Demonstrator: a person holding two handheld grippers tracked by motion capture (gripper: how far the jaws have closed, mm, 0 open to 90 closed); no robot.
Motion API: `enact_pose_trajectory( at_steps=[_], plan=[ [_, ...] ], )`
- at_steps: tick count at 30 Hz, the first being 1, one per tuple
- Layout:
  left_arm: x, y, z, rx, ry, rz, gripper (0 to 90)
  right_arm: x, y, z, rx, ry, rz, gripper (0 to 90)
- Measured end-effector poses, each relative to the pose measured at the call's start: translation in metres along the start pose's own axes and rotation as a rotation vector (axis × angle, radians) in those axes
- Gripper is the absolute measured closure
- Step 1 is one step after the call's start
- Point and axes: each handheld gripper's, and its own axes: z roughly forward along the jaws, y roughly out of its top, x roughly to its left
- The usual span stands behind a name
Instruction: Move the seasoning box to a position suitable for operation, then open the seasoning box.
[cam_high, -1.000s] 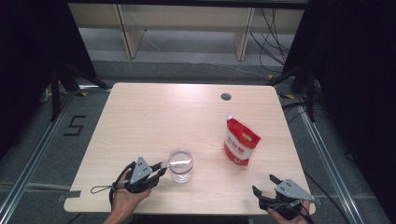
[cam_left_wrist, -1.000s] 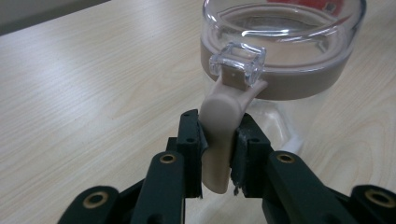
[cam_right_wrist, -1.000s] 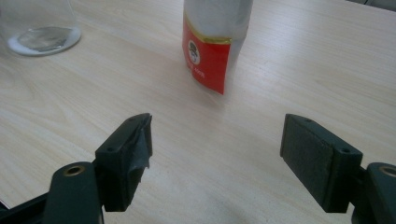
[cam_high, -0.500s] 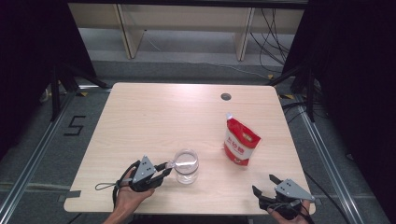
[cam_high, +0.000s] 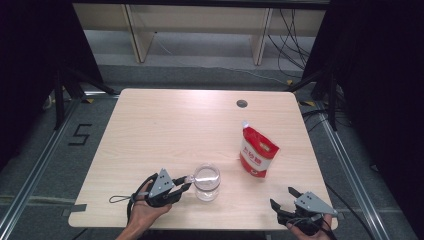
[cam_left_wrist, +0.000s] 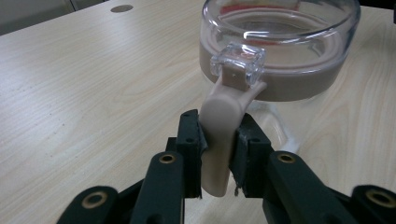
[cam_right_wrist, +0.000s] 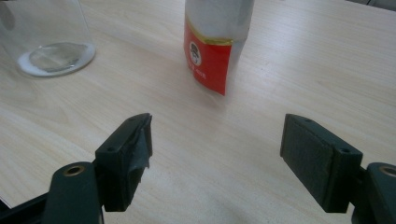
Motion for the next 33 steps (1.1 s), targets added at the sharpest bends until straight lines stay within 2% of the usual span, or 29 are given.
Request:
enact_pose_trajectory(
  at_steps=[1,3,4,5,6,7,8,9,10,11,13,15,18,21,22,23,24,26,27,29,31,32,33],
  plan=[
    [0.0,0.0,0.0,-0.006,0.004,-0.008,74.0,-0.001,0.0,0.0,-0.003,-0.006,-0.018,26.2],
    [0.0,0.0,-0.001,0.008,0.01,-0.013,71.8,-0.002,0.0,0.001,-0.009,-0.005,-0.028,26.2],
    [0.001,0.001,-0.002,-0.001,0.009,-0.027,70.2,-0.003,0.0,0.001,-0.012,-0.001,-0.034,26.2],
    [0.001,0.002,-0.004,0.004,0.01,-0.051,65.7,-0.002,0.0,0.0,-0.003,-0.002,-0.03,26.2],
    [0.001,0.002,-0.004,0.004,0.01,-0.051,60.9,-0.002,0.0,0.0,-0.003,-0.002,-0.03,26.2],
    [0.001,0.003,-0.009,-0.024,0.009,-0.062,57.9,-0.002,0.001,0.001,-0.005,0.013,-0.041,26.2],
    [0.002,0.004,-0.011,-0.022,0.009,-0.059,56.4,-0.001,0.001,0.0,-0.004,0.015,-0.029,26.2],
    [0.001,0.005,-0.013,-0.021,0.011,-0.08,52.8,0.0,0.001,0.0,0.002,0.017,-0.029,26.2],
    [0.001,0.005,-0.013,-0.021,0.011,-0.08,49.5,0.0,0.001,0.0,0.002,0.017,-0.029,26.2],
    [0.0,0.006,-0.018,-0.019,0.021,-0.107,45.5,0.0,0.0,0.0,0.001,0.019,-0.02,26.2],
    [-0.001,0.007,-0.02,-0.022,0.017,-0.114,43.4,-0.001,0.0,-0.001,-0.004,0.01,-0.026,26.2],
    [-0.003,0.01,-0.024,-0.026,0.015,-0.116,42.6,-0.001,0.0,-0.001,-0.007,0.014,-0.019,26.2],
    [-0.004,0.015,-0.029,-0.013,0.012,-0.092,38.6,-0.001,0.001,-0.001,-0.003,0.017,-0.025,26.2],
    [-0.006,0.018,-0.033,-0.016,0.007,-0.09,36.0,0.0,0.001,0.0,0.0,0.024,-0.02,26.2],
    [-0.007,0.018,-0.034,-0.014,0.006,-0.102,35.5,0.0,0.001,0.0,0.0,0.023,-0.023,26.2],
    [-0.006,0.019,-0.034,-0.016,-0.002,-0.093,34.5,0.002,0.001,-0.001,0.012,0.008,0.009,26.2],
    [-0.006,0.019,-0.034,-0.016,-0.002,-0.093,33.9,0.002,0.001,-0.001,0.012,0.008,0.009,26.2],
    [-0.007,0.02,-0.035,-0.012,0.0,-0.108,33.0,-0.001,0.001,0.0,0.0,0.016,-0.025,26.2],
    [-0.007,0.02,-0.035,-0.012,0.0,-0.108,32.8,0.0,0.001,0.0,0.005,0.008,-0.005,26.2],
    [-0.009,0.022,-0.034,-0.008,0.0,-0.12,32.4,0.0,0.001,0.0,-0.009,0.0,-0.022,26.2],
    [-0.01,0.023,-0.034,-0.01,-0.002,-0.119,32.1,0.0,0.001,0.001,-0.012,0.003,-0.023,26.2],
    [-0.01,0.023,-0.034,-0.013,-0.011,-0.113,32.1,-0.002,0.001,0.002,-0.023,0.008,-0.053,26.2],
    [-0.012,0.025,-0.035,-0.015,-0.012,-0.107,32.3,-0.002,0.002,0.002,-0.024,0.01,-0.055,26.2]
  ],
)
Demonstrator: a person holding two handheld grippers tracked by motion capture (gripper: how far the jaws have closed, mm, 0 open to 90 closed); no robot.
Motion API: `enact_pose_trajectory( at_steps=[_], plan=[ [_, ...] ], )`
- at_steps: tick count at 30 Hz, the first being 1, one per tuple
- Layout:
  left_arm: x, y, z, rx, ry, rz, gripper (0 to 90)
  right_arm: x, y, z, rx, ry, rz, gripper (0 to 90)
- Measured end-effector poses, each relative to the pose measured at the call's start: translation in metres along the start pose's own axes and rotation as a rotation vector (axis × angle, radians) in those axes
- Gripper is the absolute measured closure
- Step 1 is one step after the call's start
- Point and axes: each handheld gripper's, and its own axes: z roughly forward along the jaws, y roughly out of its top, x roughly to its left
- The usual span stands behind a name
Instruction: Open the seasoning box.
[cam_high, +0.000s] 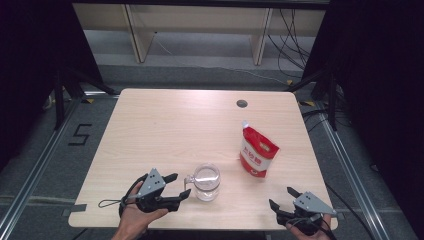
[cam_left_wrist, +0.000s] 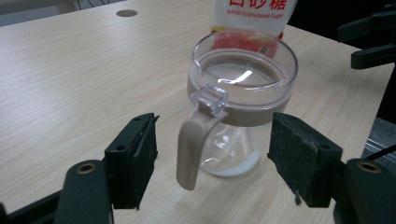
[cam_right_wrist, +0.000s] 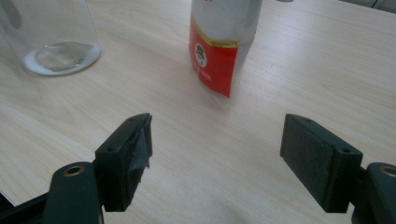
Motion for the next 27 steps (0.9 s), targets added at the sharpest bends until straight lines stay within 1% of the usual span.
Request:
enact_pose_trajectory(
  at_steps=[1,2,3,4,5,6,7,8,10,11,12,13,14,15,16,17,18,19,20,21,23,24,25,26,27],
  plan=[
    [-0.002,0.001,0.0,-0.013,-0.018,-0.025,34.2,0.002,0.0,0.0,0.021,0.021,0.03,26.2],
    [-0.002,0.002,0.001,-0.019,-0.021,-0.023,34.1,0.002,0.0,-0.001,0.024,0.009,0.027,26.2],
    [-0.002,0.002,0.001,-0.019,-0.021,-0.023,34.7,0.002,0.0,-0.001,0.024,0.009,0.027,26.2],
    [-0.002,0.003,-0.001,-0.01,-0.019,-0.014,36.6,0.002,0.001,0.0,0.026,0.009,0.025,26.2],
    [-0.001,0.004,0.0,-0.013,-0.032,-0.001,36.6,0.002,0.001,0.0,0.026,0.009,0.025,26.2],
    [-0.002,0.006,-0.002,-0.013,-0.023,-0.003,38.8,0.001,0.001,0.002,0.024,0.02,0.026,26.2],
    [-0.002,0.006,-0.002,-0.013,-0.023,-0.003,41.3,0.001,0.001,0.002,0.024,0.022,0.017,26.2],
    [-0.003,0.009,-0.002,-0.021,-0.031,-0.016,45.0,0.001,0.001,0.003,0.023,0.024,0.019,26.2],
    [-0.003,0.01,-0.002,-0.03,-0.035,-0.019,46.5,0.001,0.001,0.002,0.025,0.018,0.016,26.2],
    [-0.003,0.011,-0.003,-0.034,-0.032,-0.016,50.7,0.001,0.001,0.002,0.026,0.014,0.015,26.2],
    [-0.004,0.014,-0.004,-0.044,-0.029,-0.014,57.9,0.001,0.001,0.001,0.031,0.014,0.031,26.2],
    [-0.004,0.014,-0.004,-0.044,-0.029,-0.014,60.7,0.001,0.001,0.001,0.031,0.014,0.031,26.2],
    [-0.002,0.015,-0.004,-0.059,-0.031,0.002,60.7,0.004,0.001,0.001,0.031,0.003,0.052,26.2],
    [-0.003,0.015,-0.005,-0.061,-0.006,-0.011,69.0,0.002,0.002,0.002,0.03,0.006,0.027,26.2],
    [-0.002,0.018,-0.005,-0.062,0.019,-0.007,72.9,0.002,0.002,0.002,0.034,0.005,0.022,26.2],
    [-0.002,0.018,-0.005,-0.062,0.019,-0.007,75.7,0.002,0.002,0.002,0.034,0.005,0.022,26.2],
    [-0.001,0.019,-0.005,-0.066,0.027,-0.021,75.7,0.002,0.001,0.003,0.032,0.015,0.025,26.2],
    [0.0,0.02,-0.004,-0.065,0.029,-0.012,78.8,0.001,0.002,0.003,0.032,0.013,0.016,26.2],
    [0.001,0.02,-0.002,-0.066,0.02,-0.014,82.6,0.001,0.002,0.003,0.033,0.015,0.012,26.2],
    [0.001,0.02,-0.002,-0.066,0.02,-0.014,83.4,0.001,0.002,0.003,0.033,0.015,0.012,26.2],
    [0.001,0.021,0.0,-0.051,0.036,0.0,84.9,0.001,0.002,0.003,0.026,0.014,0.012,26.2],
    [0.002,0.021,0.002,-0.043,0.036,0.013,86.5,0.001,0.002,0.003,0.032,0.01,0.011,26.2],
    [0.001,0.021,0.004,-0.051,0.03,0.012,87.0,0.002,0.002,0.002,0.031,0.003,0.024,26.2],
    [0.0,0.021,0.005,-0.046,0.035,-0.003,87.5,0.002,0.002,0.002,0.032,0.004,0.025,26.2],
    [0.0,0.021,0.005,-0.046,0.035,-0.003,88.0,0.002,0.002,0.002,0.032,0.004,0.025,26.2]
  ],
)
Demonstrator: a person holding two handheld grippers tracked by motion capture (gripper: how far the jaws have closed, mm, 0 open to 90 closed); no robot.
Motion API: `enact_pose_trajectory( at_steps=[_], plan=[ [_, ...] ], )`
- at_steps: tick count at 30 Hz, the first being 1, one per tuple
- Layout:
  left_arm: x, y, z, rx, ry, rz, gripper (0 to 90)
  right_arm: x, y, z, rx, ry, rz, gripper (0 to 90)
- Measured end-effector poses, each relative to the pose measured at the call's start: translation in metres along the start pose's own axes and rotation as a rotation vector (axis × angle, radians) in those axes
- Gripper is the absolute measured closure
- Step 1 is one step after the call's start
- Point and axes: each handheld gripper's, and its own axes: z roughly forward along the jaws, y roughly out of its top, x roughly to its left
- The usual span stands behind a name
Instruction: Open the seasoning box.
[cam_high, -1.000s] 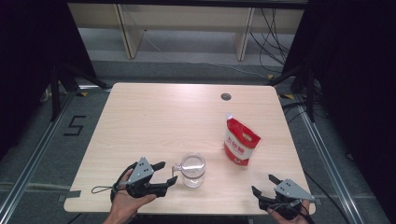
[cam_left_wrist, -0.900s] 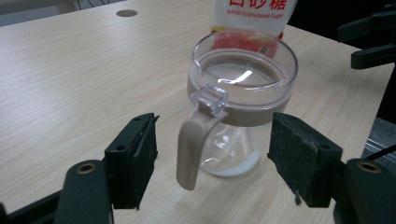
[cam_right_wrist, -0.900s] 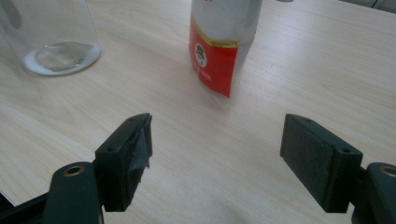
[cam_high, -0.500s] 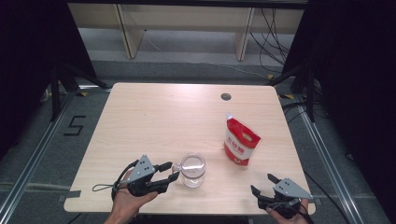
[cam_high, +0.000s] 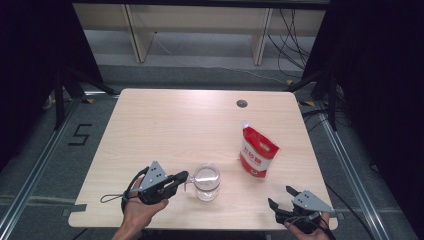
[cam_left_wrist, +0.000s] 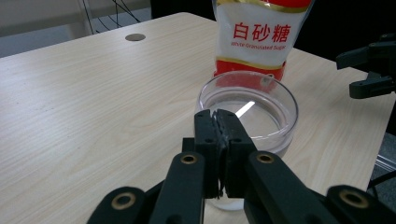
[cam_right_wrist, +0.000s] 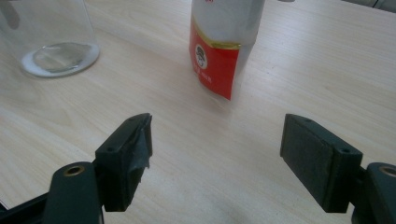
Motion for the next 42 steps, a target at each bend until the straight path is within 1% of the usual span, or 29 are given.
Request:
enact_pose_trajectory(
  at_steps=[1,4,5,6,10,11,12,13,15,16,18,19,20,21,22,24,25,27,30,31,32,33,35,36,37,38,39,41,42],
  plan=[
    [0.0,0.0,0.002,-0.001,-0.003,0.01,88.3,0.001,0.001,0.0,-0.008,0.001,0.002,26.2],
    [0.001,0.0,0.004,-0.002,-0.008,0.005,88.4,0.001,0.001,0.0,-0.003,0.003,-0.003,26.3],
    [0.002,0.0,0.004,0.009,0.002,0.022,88.6,0.002,0.001,0.0,0.004,0.001,0.016,26.3],
    [0.002,-0.001,0.006,-0.002,-0.005,0.017,88.6,0.002,0.001,0.0,0.004,0.001,0.016,26.3],
    [0.003,-0.001,0.009,0.01,0.002,0.023,88.9,0.003,0.001,0.001,-0.007,0.005,0.01,26.3],
    [0.001,-0.002,0.01,0.017,0.01,0.014,89.0,0.005,0.001,0.001,-0.001,0.008,0.031,26.3],
    [0.001,-0.002,0.01,0.017,0.01,0.014,89.1,0.005,0.001,0.001,-0.001,0.008,0.031,26.3],
    [0.001,-0.002,0.01,0.019,0.012,0.016,89.1,0.002,0.002,0.002,-0.014,0.022,-0.007,26.5],
    [0.002,-0.002,0.01,0.016,0.011,0.02,89.1,0.003,0.002,0.001,-0.011,0.015,-0.012,26.8],
    [0.002,-0.002,0.01,0.015,0.009,0.027,89.0,0.003,0.002,0.002,-0.015,0.033,-0.01,27.0],
    [0.002,-0.002,0.01,0.016,0.011,0.026,89.0,0.004,0.003,0.002,-0.016,0.034,-0.004,27.4],
    [0.001,-0.002,0.01,0.017,0.012,0.019,89.0,0.005,0.003,0.001,-0.023,0.021,-0.015,28.1],
    [0.002,-0.002,0.01,0.017,0.013,0.023,89.0,0.006,0.005,0.001,-0.026,0.037,-0.016,29.7],
    [0.001,-0.002,0.01,0.016,0.014,0.021,89.1,0.008,0.005,0.002,-0.046,0.056,-0.016,30.6],
    [0.002,-0.002,0.009,0.017,0.013,0.031,89.1,0.009,0.007,0.001,-0.05,0.057,-0.02,32.1],
    [0.002,-0.002,0.009,0.016,0.014,0.03,89.1,0.015,0.01,0.001,-0.075,0.096,-0.016,36.0],
    [0.002,-0.003,0.009,0.016,0.015,0.032,89.1,0.016,0.011,0.001,-0.088,0.098,-0.034,37.5],
    [0.002,-0.003,0.009,0.015,0.015,0.03,89.1,0.021,0.014,0.002,-0.1,0.13,-0.03,40.3],
    [0.001,-0.003,0.01,0.013,0.017,0.029,89.1,0.025,0.016,0.004,-0.108,0.131,-0.046,43.8],
    [0.001,-0.003,0.01,0.012,0.018,0.03,89.1,0.028,0.019,0.006,-0.117,0.155,-0.061,49.8],
    [0.001,-0.003,0.01,0.012,0.018,0.03,89.1,0.03,0.02,0.007,-0.126,0.165,-0.045,51.0],
    [0.001,-0.003,0.01,0.012,0.018,0.03,89.1,0.031,0.022,0.008,-0.135,0.172,-0.06,54.1],
    [0.001,-0.003,0.009,0.012,0.017,0.032,89.1,0.033,0.024,0.009,-0.146,0.182,-0.055,56.2],
    [0.002,-0.003,0.01,0.012,0.015,0.031,89.1,0.034,0.026,0.011,-0.157,0.188,-0.067,58.2],
    [0.002,-0.003,0.009,0.013,0.014,0.031,89.1,0.039,0.028,0.01,-0.15,0.203,-0.053,60.9],
    [0.002,-0.003,0.01,0.012,0.015,0.032,89.1,0.042,0.032,0.014,-0.173,0.218,-0.088,63.9],
    [0.002,-0.003,0.009,0.014,0.016,0.034,89.1,0.042,0.032,0.014,-0.173,0.218,-0.088,63.9],
    [0.002,-0.004,0.01,0.006,0.015,0.031,89.1,0.049,0.039,0.018,-0.187,0.229,-0.102,69.4],
    [0.002,-0.004,0.01,0.006,0.015,0.031,89.1,0.049,0.039,0.018,-0.187,0.229,-0.102,69.4]
  ],
)
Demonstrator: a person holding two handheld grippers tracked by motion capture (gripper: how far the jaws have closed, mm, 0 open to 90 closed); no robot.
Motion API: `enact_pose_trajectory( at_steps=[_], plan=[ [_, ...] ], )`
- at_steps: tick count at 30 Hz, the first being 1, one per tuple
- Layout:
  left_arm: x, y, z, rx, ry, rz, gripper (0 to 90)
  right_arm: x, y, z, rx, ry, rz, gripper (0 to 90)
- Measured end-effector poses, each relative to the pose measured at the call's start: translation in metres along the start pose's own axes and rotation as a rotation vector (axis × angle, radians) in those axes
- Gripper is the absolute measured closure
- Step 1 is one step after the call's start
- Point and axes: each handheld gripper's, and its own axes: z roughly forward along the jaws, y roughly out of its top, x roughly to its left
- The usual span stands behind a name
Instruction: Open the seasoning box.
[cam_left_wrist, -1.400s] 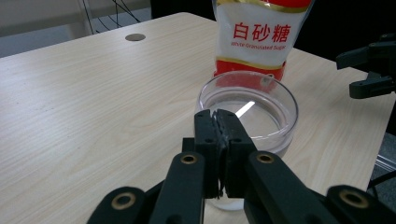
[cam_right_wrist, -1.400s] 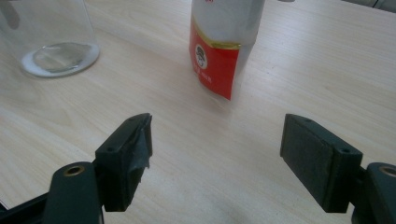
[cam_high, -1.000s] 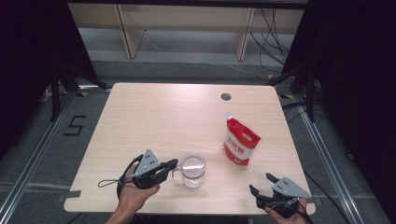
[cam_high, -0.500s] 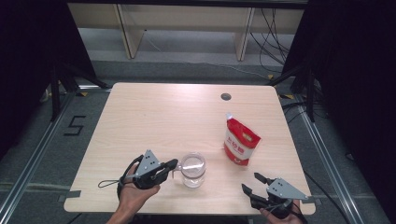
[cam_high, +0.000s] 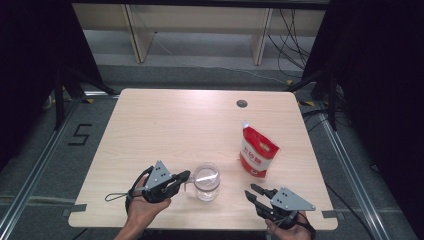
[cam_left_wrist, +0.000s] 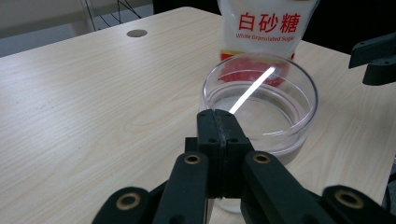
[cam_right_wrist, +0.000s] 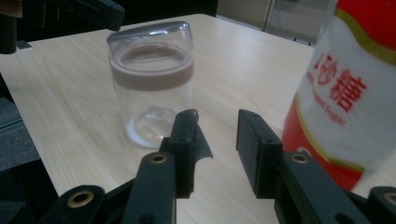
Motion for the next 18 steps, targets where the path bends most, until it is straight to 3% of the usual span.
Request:
enact_pose_trajectory(
  at_steps=[1,4,8,9,13,15,18],
  plan=[
    [0.0,0.0,0.0,0.003,-0.001,0.0,89.1,0.001,0.003,0.005,-0.004,0.002,-0.033,70.1],
    [0.0,0.0,-0.001,0.005,0.0,0.004,89.1,0.003,0.006,0.009,-0.002,0.011,-0.051,71.9],
    [0.0,0.0,-0.001,0.005,0.0,0.005,89.2,0.009,0.007,0.017,0.014,0.031,-0.049,76.8],
    [0.0,0.0,-0.001,0.004,0.0,0.007,89.2,0.009,0.008,0.021,0.018,0.047,-0.075,78.1],
    [0.001,0.0,-0.001,0.004,-0.002,0.007,89.2,0.011,0.01,0.025,0.005,0.039,-0.071,80.3],
    [0.0,-0.001,0.0,0.002,-0.002,-0.013,89.2,0.012,0.014,0.027,0.0,0.048,-0.088,82.9],
    [0.001,-0.001,-0.001,0.004,-0.003,0.007,89.3,0.012,0.015,0.029,-0.004,0.037,-0.084,83.6]
  ],
)
